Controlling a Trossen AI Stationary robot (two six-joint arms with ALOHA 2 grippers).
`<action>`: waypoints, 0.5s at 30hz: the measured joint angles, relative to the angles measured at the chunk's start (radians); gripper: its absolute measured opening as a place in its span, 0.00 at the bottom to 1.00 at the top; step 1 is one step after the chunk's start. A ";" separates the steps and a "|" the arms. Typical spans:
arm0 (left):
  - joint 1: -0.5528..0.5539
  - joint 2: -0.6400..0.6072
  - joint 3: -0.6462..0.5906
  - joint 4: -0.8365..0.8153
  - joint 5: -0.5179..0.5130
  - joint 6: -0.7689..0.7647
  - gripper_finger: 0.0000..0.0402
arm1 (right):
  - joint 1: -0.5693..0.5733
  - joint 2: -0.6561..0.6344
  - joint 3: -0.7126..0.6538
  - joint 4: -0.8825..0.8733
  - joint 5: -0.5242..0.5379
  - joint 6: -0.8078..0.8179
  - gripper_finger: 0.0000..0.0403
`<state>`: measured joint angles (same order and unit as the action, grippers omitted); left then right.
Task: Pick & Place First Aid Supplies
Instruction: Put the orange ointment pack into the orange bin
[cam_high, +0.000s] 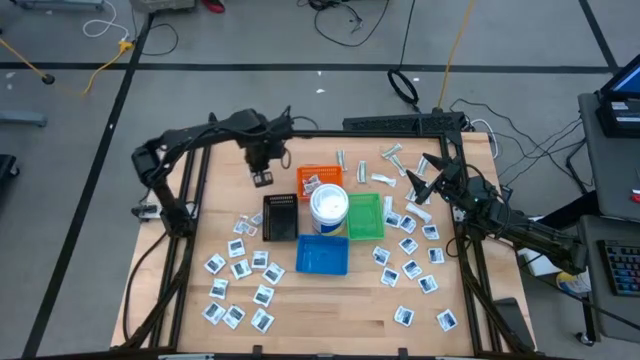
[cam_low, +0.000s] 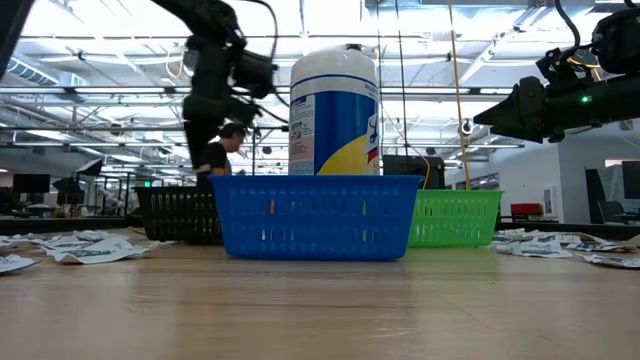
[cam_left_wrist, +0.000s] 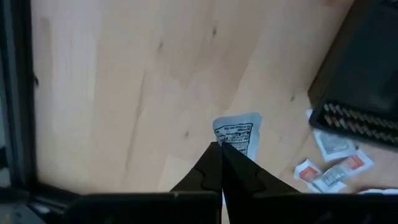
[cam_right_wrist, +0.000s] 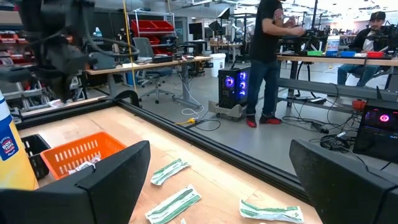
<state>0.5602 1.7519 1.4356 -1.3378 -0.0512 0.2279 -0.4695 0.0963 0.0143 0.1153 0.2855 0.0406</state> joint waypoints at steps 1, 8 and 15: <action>-0.003 0.028 0.038 -0.014 0.000 0.006 0.00 | 0.000 0.000 0.000 0.000 0.000 0.000 0.94; -0.034 0.191 0.287 -0.058 0.039 0.055 0.00 | 0.000 0.000 0.000 0.000 0.000 0.000 0.94; -0.073 0.300 0.469 -0.067 0.108 0.083 0.00 | 0.000 0.000 0.000 0.000 0.000 0.000 0.94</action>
<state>0.4876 2.0515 1.9046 -1.4048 0.0566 0.3112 -0.4694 0.0966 0.0140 0.1150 0.2855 0.0406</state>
